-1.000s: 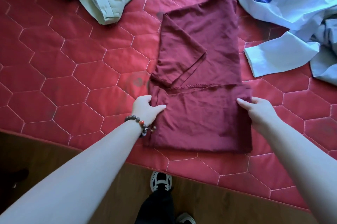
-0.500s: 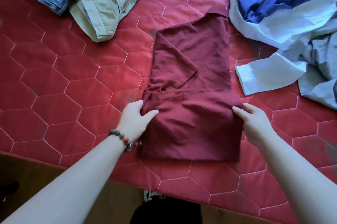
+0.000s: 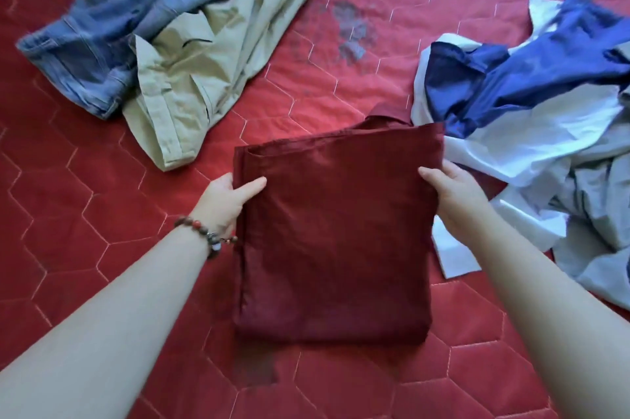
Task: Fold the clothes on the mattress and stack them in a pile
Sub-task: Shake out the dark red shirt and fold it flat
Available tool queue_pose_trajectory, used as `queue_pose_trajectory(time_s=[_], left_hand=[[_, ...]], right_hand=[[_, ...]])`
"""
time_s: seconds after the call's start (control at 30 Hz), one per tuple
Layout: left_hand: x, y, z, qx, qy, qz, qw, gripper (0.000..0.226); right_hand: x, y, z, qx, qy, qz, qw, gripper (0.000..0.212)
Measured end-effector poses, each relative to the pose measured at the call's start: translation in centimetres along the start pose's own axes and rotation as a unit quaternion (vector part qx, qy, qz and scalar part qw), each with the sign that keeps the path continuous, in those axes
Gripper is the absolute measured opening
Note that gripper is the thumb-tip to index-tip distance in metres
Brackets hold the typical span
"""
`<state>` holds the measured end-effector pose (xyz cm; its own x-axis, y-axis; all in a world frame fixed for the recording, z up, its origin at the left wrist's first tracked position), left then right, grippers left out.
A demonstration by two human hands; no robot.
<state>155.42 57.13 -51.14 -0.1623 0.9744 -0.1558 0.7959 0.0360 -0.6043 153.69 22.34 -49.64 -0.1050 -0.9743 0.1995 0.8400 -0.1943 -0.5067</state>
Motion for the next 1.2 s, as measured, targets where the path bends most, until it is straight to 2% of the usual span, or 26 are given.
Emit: queue_pose_trajectory(time_s=[0.03,0.1,0.23,0.3,0.37,0.43,0.5,0.53,0.6,0.67,0.7,0.73,0.77,0.83,0.87,0.9,0.97,1.0,1.07,1.2], left_hand=[[0.1,1.6,0.5,-0.007,0.084,-0.026,0.996,0.018],[-0.1,4.1,0.8,-0.031,0.239,-0.054,0.969,0.027],[-1.1,6.6,-1.0,-0.111,0.319,-0.094,0.937,0.022],[-1.3,7.1,-1.5,-0.131,0.316,-0.086,0.936,0.013],[-1.1,7.1,-2.1,-0.141,0.270,-0.055,0.951,0.009],[-1.3,7.0,-2.8,-0.130,0.168,-0.002,0.977,0.006],[-1.6,7.7,-3.6,-0.108,0.057,0.032,0.992,0.008],[-1.4,8.5,-3.9,-0.107,0.038,0.028,0.993,0.010],[-1.0,10.0,-4.6,-0.134,0.111,-0.018,0.985,0.021],[-0.8,10.2,-5.4,-0.185,0.249,-0.104,0.945,0.053],[-1.2,9.4,-5.9,-0.228,0.293,-0.136,0.918,0.058],[-2.3,8.3,-6.2,-0.285,0.335,-0.142,0.887,0.056],[-4.2,7.1,-5.8,-0.334,0.383,-0.117,0.853,0.050],[-8.7,5.5,-2.8,-0.381,0.488,-0.018,0.785,0.050],[-10.6,5.2,-0.7,-0.371,0.546,0.028,0.751,0.054],[-11.9,5.2,1.4,-0.345,0.605,0.057,0.715,0.060],[-12.7,6.4,4.4,-0.296,0.696,0.068,0.651,0.071],[-12.5,7.1,5.0,-0.284,0.718,0.062,0.632,0.074],[-11.7,8.1,5.3,-0.281,0.731,0.040,0.621,0.075],[-9.3,8.6,5.0,-0.273,0.709,-0.006,0.650,0.074]], right_hand=[[-0.5,2.0,-1.1,-0.027,-0.054,-0.006,0.998,0.008],[-0.8,5.2,-3.0,-0.057,-0.160,-0.033,0.985,0.019],[-0.7,7.3,-1.7,-0.008,-0.216,-0.094,0.972,0.022],[-0.9,7.1,-0.6,0.026,-0.233,-0.107,0.966,0.015],[-0.9,6.3,0.7,0.060,-0.218,-0.115,0.967,0.007],[-0.7,5.8,2.3,0.085,-0.158,-0.112,0.977,0.005],[-0.5,6.0,4.5,0.112,-0.103,-0.105,0.983,0.012],[-0.4,6.6,5.2,0.118,-0.102,-0.107,0.982,0.010],[-0.1,8.4,5.7,0.096,-0.170,-0.130,0.972,0.007],[0.5,9.5,5.1,0.040,-0.304,-0.192,0.932,0.026],[0.4,9.3,5.3,0.045,-0.364,-0.229,0.901,0.032],[-0.5,8.8,6.0,0.095,-0.415,-0.256,0.868,0.035],[-2.3,8.1,6.7,0.170,-0.459,-0.261,0.832,0.035],[-7.0,7.4,6.5,0.288,-0.532,-0.211,0.768,0.037],[-9.4,7.5,5.7,0.315,-0.565,-0.164,0.745,0.042],[-11.3,8.0,4.6,0.316,-0.600,-0.115,0.726,0.047],[-13.0,9.5,2.4,0.288,-0.668,-0.058,0.684,0.056],[-12.9,10.4,1.6,0.269,-0.690,-0.053,0.670,0.058],[-11.8,11.7,0.6,0.240,-0.711,-0.071,0.658,0.061],[-10.1,12.6,-0.3,0.167,-0.704,-0.119,0.680,0.065]])
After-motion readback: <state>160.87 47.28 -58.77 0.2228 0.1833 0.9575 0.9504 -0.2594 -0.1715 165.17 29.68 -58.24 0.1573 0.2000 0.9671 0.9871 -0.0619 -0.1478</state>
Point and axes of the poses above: each hand's wrist, its own y-axis towards the middle knuckle, its own x-axis out of the back of the hand, z = x × y, the point moved 8 cm from there along y, towards the middle knuckle, and after that the axes turned 11 degrees about -y, right-handed, at the moved point
